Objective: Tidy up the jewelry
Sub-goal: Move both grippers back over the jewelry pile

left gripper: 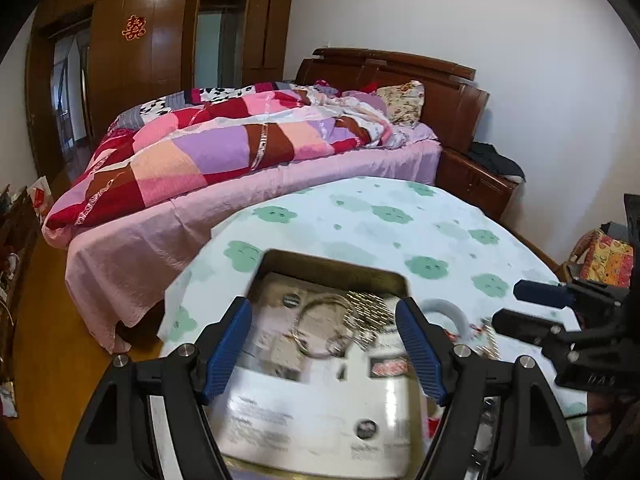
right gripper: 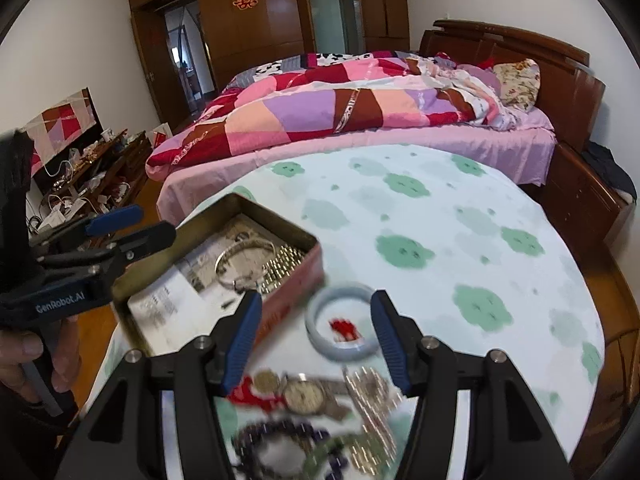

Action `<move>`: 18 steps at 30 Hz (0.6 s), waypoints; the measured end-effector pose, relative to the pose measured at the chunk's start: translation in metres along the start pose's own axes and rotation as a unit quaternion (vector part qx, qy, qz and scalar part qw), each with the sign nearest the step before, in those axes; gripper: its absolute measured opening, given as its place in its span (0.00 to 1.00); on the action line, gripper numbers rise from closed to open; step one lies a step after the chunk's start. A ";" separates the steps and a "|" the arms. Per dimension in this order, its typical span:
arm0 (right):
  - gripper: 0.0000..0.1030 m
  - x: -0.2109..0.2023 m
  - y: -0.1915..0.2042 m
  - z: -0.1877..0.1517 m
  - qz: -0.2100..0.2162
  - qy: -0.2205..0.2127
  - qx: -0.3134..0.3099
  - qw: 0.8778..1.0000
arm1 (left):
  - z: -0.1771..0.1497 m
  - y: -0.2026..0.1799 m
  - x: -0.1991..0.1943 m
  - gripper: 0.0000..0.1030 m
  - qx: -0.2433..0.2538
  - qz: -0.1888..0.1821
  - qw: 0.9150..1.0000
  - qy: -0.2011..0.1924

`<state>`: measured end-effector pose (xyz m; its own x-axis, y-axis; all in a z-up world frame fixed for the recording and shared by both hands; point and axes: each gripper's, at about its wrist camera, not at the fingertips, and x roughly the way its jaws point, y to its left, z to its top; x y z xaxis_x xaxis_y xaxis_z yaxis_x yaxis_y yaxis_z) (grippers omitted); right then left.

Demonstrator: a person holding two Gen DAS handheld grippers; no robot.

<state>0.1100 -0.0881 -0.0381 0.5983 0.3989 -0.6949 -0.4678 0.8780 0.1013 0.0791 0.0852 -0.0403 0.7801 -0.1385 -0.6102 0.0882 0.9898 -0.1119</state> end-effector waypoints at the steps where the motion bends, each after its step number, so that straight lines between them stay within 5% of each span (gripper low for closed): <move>1: 0.60 -0.007 -0.004 -0.003 -0.002 -0.002 0.003 1.000 | -0.003 -0.006 -0.003 0.72 0.003 -0.003 1.000 0.000; 18: 0.64 -0.032 -0.043 -0.088 -0.052 0.016 0.054 0.997 | -0.045 -0.075 -0.012 0.72 0.074 -0.016 0.997 0.011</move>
<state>0.0534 -0.1625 -0.0829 0.6178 0.2960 -0.7285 -0.3305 0.9384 0.1009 0.0352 0.0112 -0.0602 0.7620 -0.1689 -0.6252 0.2046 0.9787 -0.0150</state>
